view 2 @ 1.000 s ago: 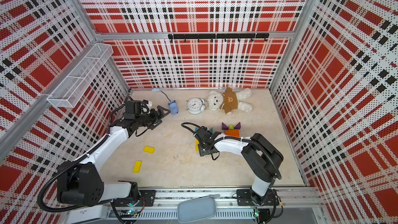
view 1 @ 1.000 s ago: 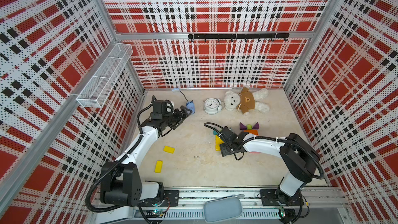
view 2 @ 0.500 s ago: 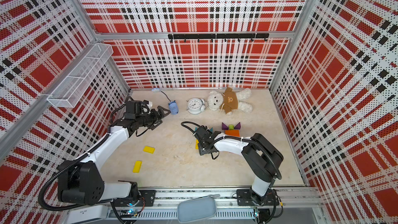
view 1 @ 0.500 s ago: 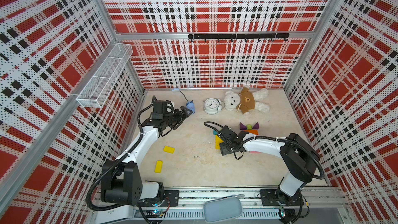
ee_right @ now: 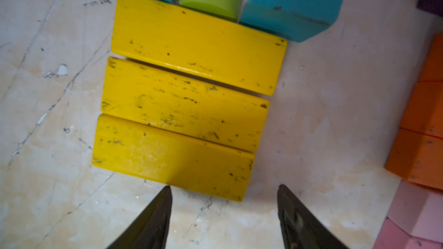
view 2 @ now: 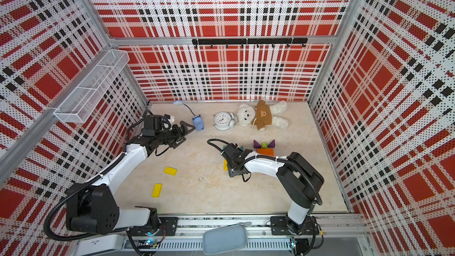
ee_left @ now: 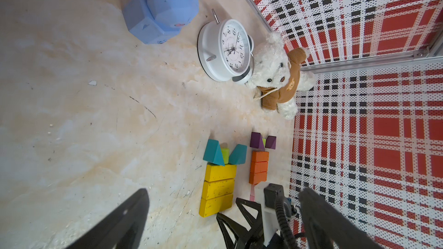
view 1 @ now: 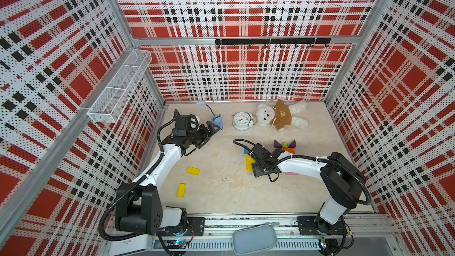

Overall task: Assemble a carrot with building blocks
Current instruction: Assemble the building block at the center of the board, then pick up the building block from the center of the board.

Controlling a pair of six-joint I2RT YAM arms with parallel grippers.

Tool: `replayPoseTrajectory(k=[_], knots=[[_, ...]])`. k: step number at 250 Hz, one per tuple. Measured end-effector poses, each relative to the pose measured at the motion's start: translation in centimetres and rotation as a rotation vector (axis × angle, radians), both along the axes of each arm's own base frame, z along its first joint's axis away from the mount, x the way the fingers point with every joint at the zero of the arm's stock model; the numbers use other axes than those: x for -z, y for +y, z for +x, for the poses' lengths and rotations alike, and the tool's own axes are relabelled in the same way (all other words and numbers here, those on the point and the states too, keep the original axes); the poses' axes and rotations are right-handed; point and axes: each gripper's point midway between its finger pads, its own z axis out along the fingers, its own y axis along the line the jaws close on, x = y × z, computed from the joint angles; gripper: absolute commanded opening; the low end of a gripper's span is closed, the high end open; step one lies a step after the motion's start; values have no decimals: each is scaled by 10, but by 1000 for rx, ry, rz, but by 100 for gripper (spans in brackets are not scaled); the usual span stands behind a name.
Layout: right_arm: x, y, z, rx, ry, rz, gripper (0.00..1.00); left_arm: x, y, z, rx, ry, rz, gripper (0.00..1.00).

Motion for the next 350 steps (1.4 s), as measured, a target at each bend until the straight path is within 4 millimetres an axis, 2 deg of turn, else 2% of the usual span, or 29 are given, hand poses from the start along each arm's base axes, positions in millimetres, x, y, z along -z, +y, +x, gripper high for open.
replayPoseTrajectory(k=[28, 46, 76, 102, 115, 138, 172, 219, 247, 303, 350], knots=[[-5, -2, -3, -15, 6, -9, 72, 0, 3, 1, -7, 0, -1, 100], [-18, -2, -5, -30, -7, 2, 73, 1, 9, 2, -22, -3, 18, 100], [-62, 3, 3, -66, -103, 55, 78, 4, 30, -1, -83, 9, 94, 99], [-99, 3, 16, -96, -201, 102, 80, 2, 68, -8, -198, 43, 132, 99], [-110, -2, 27, -94, -241, 116, 81, 2, 98, -16, -295, 75, 154, 99], [-116, -13, 44, -83, -279, 115, 82, 6, 140, -40, -458, 138, 191, 99], [-109, -23, 56, -75, -300, 119, 82, 24, 164, -86, -583, 266, 250, 100], [-83, -26, 46, -94, -251, 139, 82, 65, 164, -135, -618, 486, 331, 99], [-82, -25, 40, -104, -239, 160, 83, 89, 158, -162, -624, 612, 397, 100], [-109, -28, 44, -89, -310, 240, 87, 120, 147, -184, -641, 754, 480, 100], [-109, -28, 43, -91, -312, 257, 88, 156, 137, -191, -629, 803, 470, 100]])
